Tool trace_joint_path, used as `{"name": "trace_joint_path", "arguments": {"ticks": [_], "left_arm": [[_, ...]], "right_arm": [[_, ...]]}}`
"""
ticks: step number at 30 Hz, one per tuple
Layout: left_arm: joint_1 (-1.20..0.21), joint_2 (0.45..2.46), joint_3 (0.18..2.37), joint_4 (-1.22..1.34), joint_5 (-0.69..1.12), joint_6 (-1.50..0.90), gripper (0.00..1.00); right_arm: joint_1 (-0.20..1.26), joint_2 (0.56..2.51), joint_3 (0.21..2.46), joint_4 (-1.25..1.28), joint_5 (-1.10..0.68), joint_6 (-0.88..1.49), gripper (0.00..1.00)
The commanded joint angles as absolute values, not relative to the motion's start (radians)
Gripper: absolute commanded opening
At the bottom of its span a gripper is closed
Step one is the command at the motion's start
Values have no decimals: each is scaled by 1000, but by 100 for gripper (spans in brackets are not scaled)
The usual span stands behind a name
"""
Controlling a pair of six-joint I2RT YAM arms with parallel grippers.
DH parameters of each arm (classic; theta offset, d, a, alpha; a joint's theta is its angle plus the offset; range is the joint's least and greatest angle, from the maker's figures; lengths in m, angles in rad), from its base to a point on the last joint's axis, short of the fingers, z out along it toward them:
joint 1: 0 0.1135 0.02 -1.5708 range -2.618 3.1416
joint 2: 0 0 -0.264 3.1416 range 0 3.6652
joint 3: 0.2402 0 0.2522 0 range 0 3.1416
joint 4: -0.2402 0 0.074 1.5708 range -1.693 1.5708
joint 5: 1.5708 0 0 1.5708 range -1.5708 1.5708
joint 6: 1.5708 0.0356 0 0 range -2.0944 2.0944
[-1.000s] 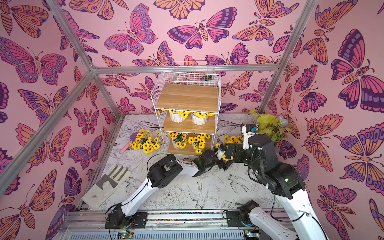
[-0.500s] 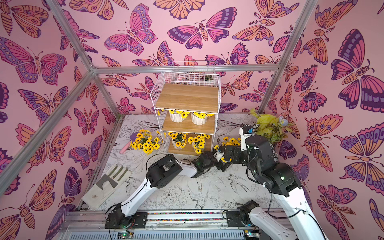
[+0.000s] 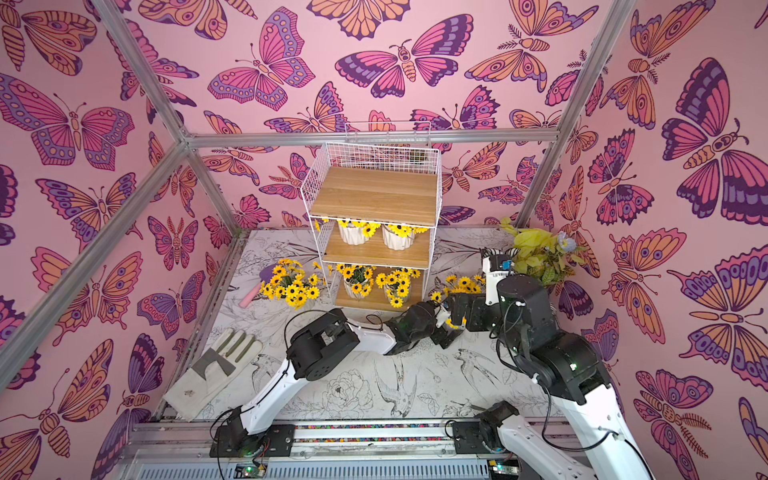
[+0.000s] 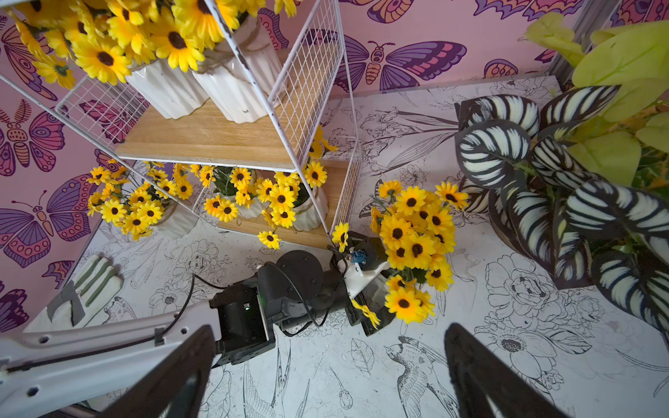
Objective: Take the sunflower pots off the shelves
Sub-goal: Place the sunflower pot at the center of the board.
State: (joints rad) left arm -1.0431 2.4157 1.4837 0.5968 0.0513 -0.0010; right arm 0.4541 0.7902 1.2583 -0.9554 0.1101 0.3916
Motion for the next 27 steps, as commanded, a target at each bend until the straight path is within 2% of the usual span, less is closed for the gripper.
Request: {"name": "trace_joint_path", "arguments": {"ticks": [1, 7, 18, 22, 27], "left_arm": [[-1078, 2356, 1410, 537, -36, -11, 100], [-1104, 2311, 1314, 602, -131, -53, 100], [-1149, 2143, 932, 1077, -223, -20, 100], [-1172, 1972, 790, 1157, -284, -10, 100], [-1198, 1675, 701, 1012, -412, 35, 100]], "right_arm": [[460, 784, 1251, -947, 102, 371, 99], [460, 787, 1233, -935, 97, 359, 99], [460, 805, 1204, -889, 115, 338, 99], [460, 823, 1216, -872, 121, 326, 99], [460, 841, 1220, -805, 79, 301, 99]]}}
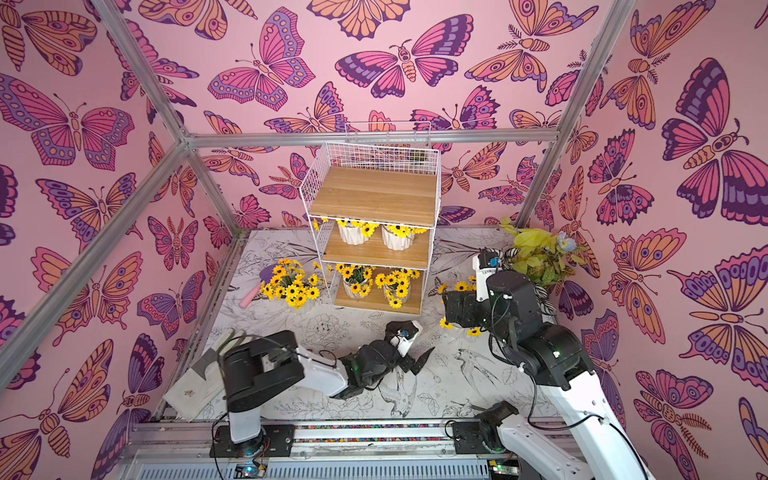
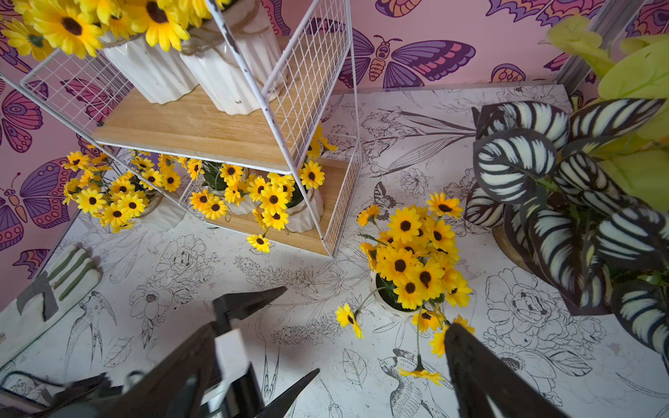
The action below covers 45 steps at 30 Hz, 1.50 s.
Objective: Take the sunflower pots off the shelves
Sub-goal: Place the sunflower pot at the center of the board, then pick up the sunflower pot from the shelf.
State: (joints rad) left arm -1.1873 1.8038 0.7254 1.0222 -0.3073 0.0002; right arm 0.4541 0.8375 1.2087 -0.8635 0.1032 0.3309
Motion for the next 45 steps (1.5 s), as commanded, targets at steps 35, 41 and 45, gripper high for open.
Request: {"name": "trace_joint_path", "arguments": {"ticks": [35, 41, 45], "left_arm": [[-779, 1307, 802, 618, -431, 17, 100], [-738, 1401, 879, 623, -384, -2, 100], [-703, 1484, 929, 653, -355, -11, 100]], "right_arm": [[775, 1110, 1308, -592, 174, 160, 99], [793, 1128, 1321, -591, 183, 164, 99], [802, 1129, 1329, -596, 192, 168, 99]]}}
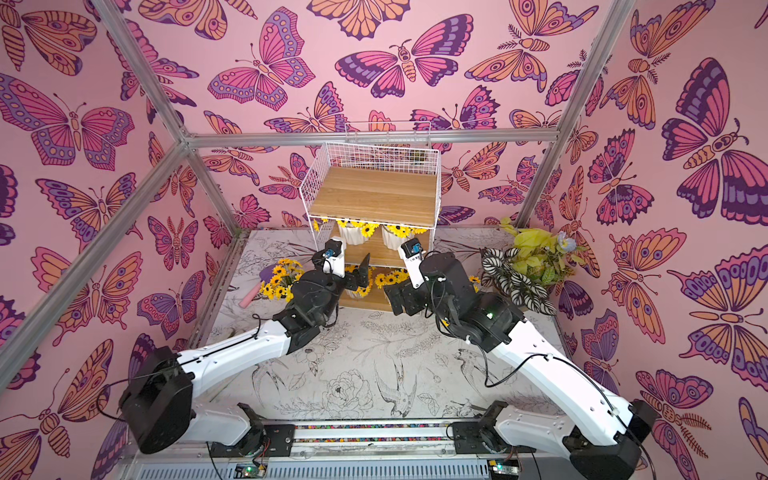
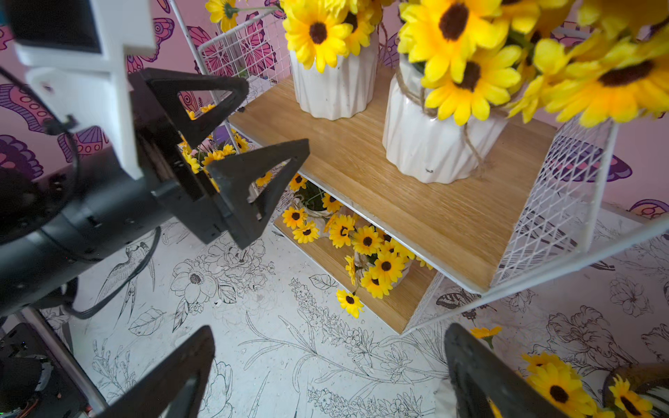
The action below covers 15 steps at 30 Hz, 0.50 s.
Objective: Take the sunflower pots off the shelves
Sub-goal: Pick up the sunflower pot from the shelf.
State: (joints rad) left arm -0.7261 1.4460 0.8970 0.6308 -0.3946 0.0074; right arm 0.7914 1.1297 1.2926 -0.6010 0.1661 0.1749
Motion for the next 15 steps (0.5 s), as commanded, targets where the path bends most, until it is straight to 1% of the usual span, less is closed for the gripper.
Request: {"name": "trace_joint_path", "arguments": {"ticks": [1, 15], "left_arm": [[-692, 1507, 945, 655, -346, -20, 100], [-623, 1672, 1093, 678, -298, -50, 100]], "right_arm": [[804, 1129, 1331, -600, 193, 168, 99], [805, 1120, 1324, -619, 198, 179, 99]]}}
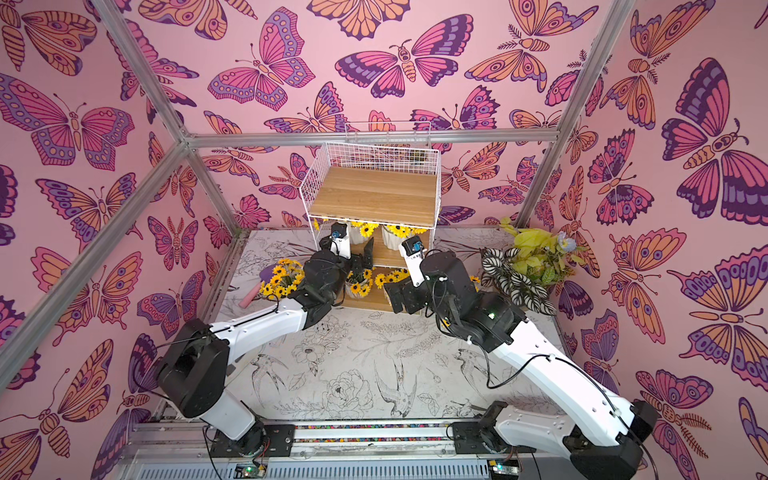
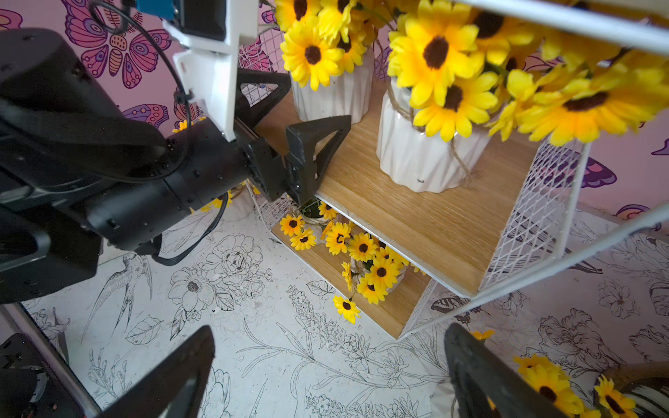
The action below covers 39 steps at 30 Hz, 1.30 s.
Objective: Take the sunflower pots off the shelves
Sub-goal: Pick up the sunflower pot from the shelf.
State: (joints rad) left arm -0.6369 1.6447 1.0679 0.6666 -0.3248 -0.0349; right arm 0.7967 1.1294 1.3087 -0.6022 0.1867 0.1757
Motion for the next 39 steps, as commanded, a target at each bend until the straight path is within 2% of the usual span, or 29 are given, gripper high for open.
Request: {"name": "trace_joint_path", "arguments": {"ticks": [1, 13, 39], "left_arm": [[-619, 1676, 1096, 678, -300, -57, 100], [-577, 1736, 1200, 654, -252, -88, 100], [-558, 1960, 1427, 619, -300, -53, 100]], "right_arm": [[804, 1121, 1324, -619, 196, 180, 99], [804, 1144, 1325, -609, 194, 197, 99], [804, 1173, 1307, -603, 199, 216, 99]]}}
